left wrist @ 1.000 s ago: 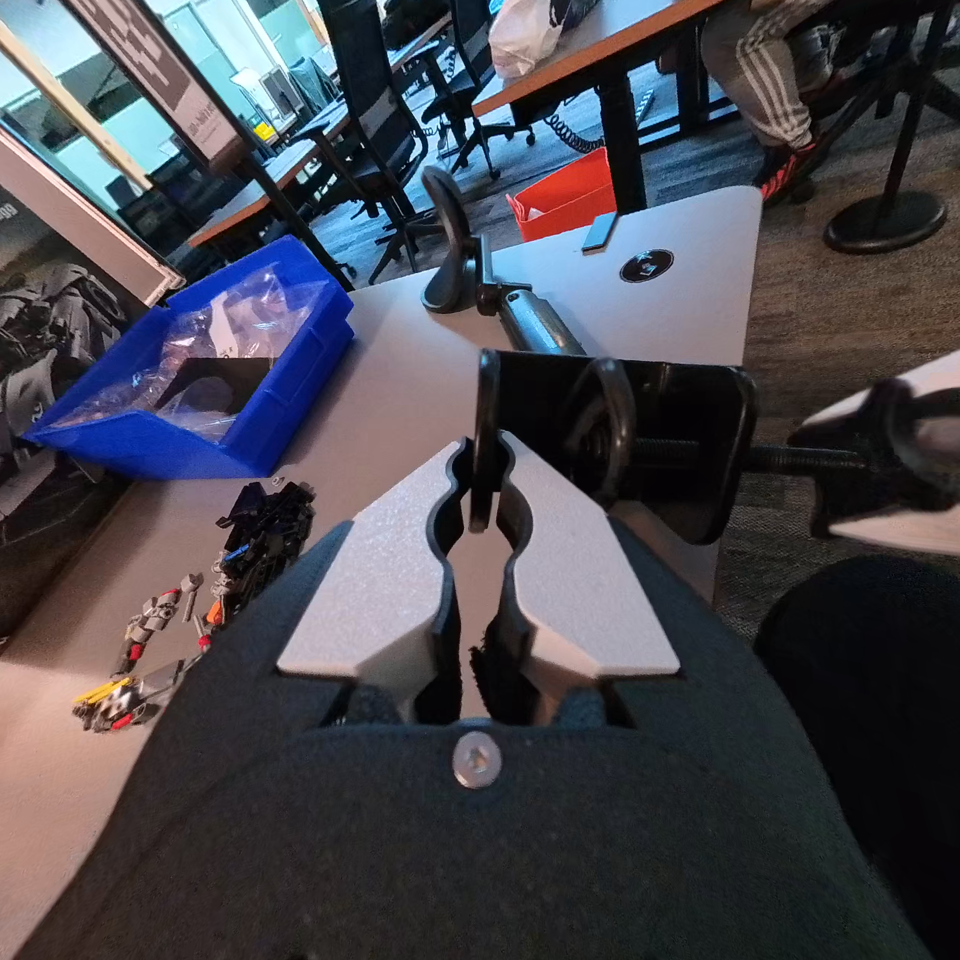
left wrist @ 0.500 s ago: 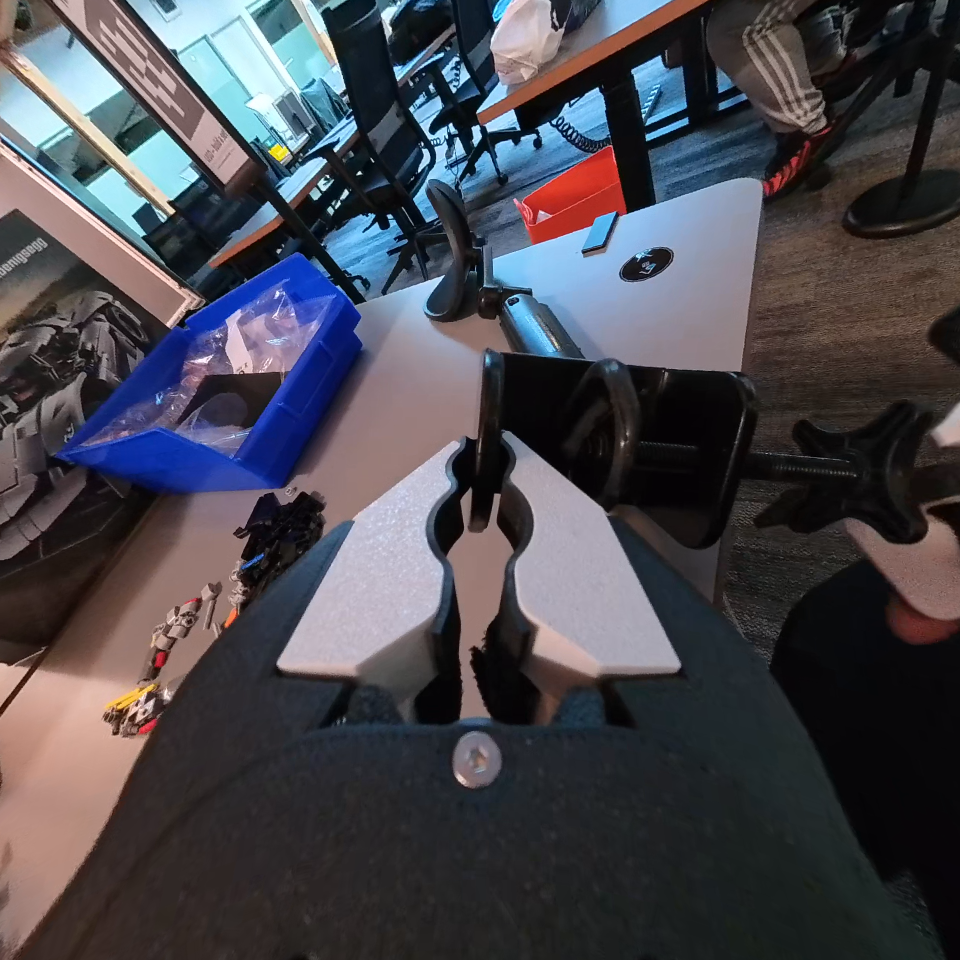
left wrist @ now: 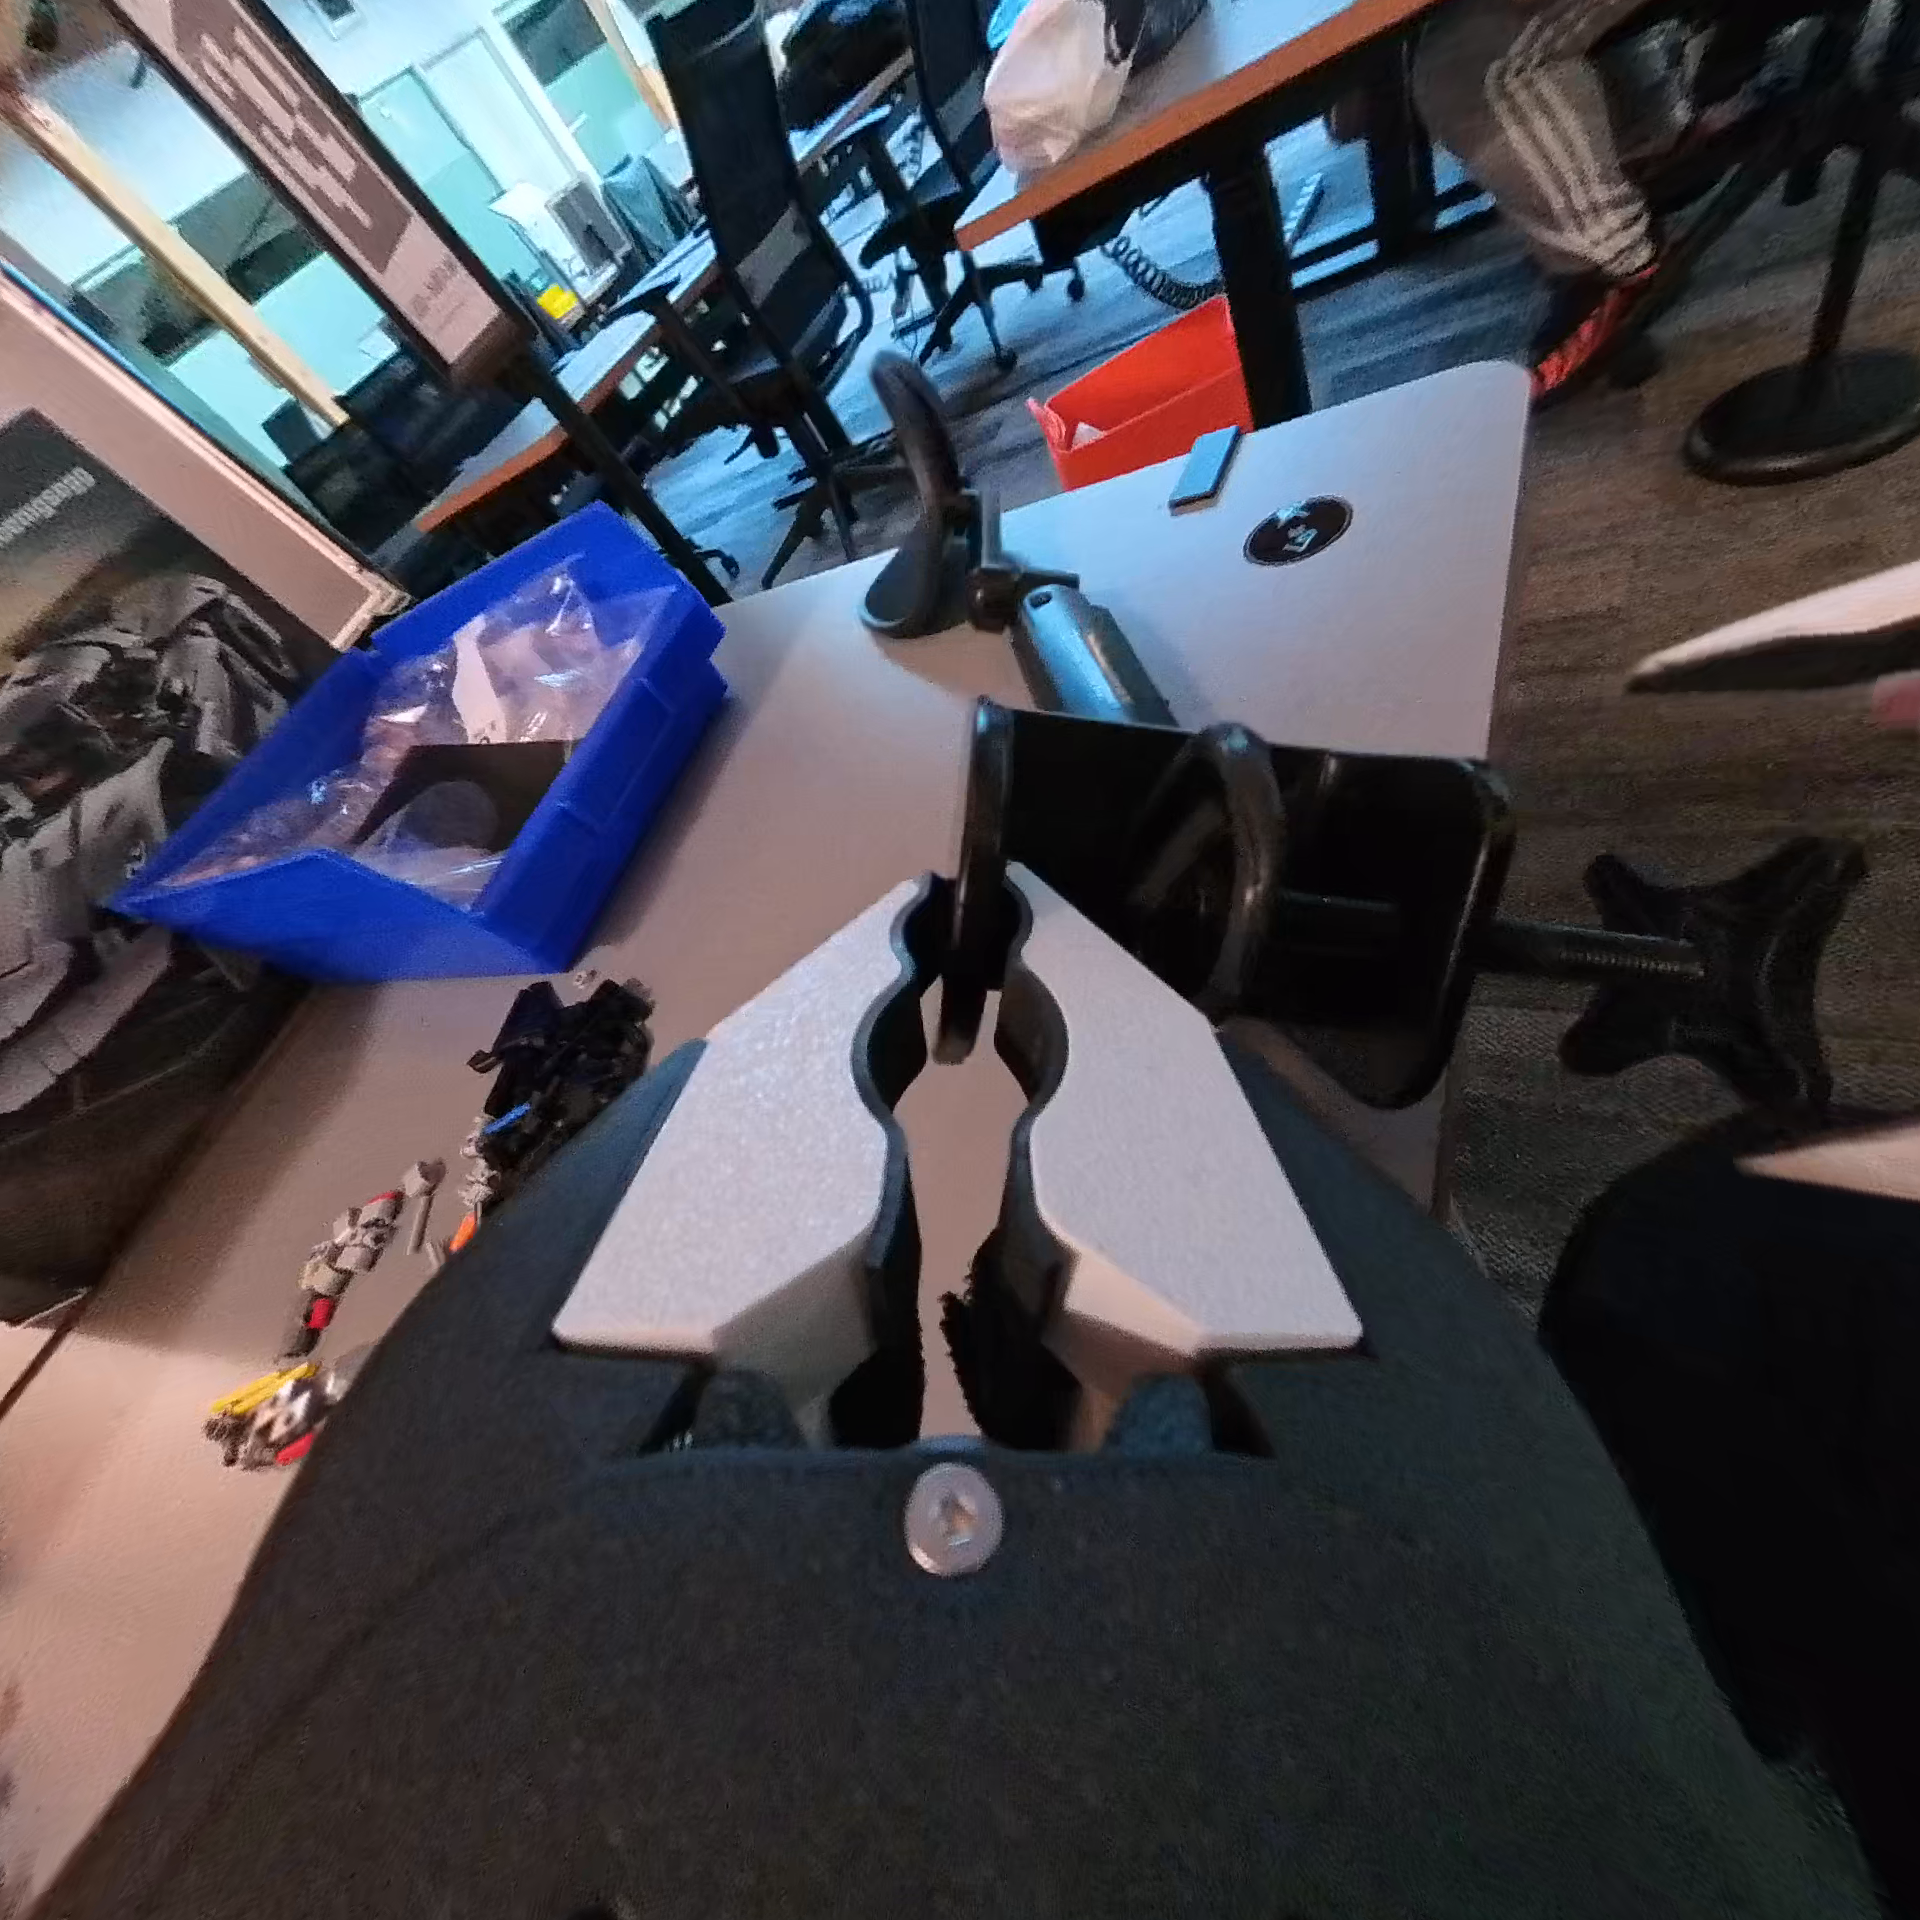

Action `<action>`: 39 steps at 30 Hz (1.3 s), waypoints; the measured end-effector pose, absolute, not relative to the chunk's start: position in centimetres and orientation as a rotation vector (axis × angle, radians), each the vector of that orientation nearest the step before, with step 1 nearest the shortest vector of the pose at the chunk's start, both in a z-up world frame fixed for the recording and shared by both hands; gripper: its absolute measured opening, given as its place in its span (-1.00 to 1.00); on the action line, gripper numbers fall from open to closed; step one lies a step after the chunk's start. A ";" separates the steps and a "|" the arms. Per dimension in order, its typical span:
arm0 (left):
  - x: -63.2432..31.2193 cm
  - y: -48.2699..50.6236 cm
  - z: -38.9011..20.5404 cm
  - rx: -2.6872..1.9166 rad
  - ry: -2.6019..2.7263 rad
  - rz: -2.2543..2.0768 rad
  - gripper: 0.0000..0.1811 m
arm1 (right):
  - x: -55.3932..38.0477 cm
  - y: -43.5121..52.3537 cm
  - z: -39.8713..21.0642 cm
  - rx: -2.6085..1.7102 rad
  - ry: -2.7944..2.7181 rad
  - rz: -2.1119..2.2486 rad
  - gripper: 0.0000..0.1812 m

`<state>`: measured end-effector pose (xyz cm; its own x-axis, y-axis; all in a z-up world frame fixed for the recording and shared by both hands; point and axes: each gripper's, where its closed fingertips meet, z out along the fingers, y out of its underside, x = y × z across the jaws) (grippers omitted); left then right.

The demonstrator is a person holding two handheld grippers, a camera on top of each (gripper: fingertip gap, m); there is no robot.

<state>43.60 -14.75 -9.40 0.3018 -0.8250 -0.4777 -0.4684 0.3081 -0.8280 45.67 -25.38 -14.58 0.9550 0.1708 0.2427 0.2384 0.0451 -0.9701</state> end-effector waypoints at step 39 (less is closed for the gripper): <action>46.7 -21.8 -4.3 -0.784 1.601 -0.325 -0.93 | 49.9 -26.1 -8.6 -1.380 -0.002 0.985 -0.46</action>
<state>46.75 -21.83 -4.30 -0.0073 -0.6481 -0.7615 -0.2995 0.7280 -0.6167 49.94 -26.11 -8.62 0.6207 0.5774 -0.5304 -0.5752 -0.1243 -0.8085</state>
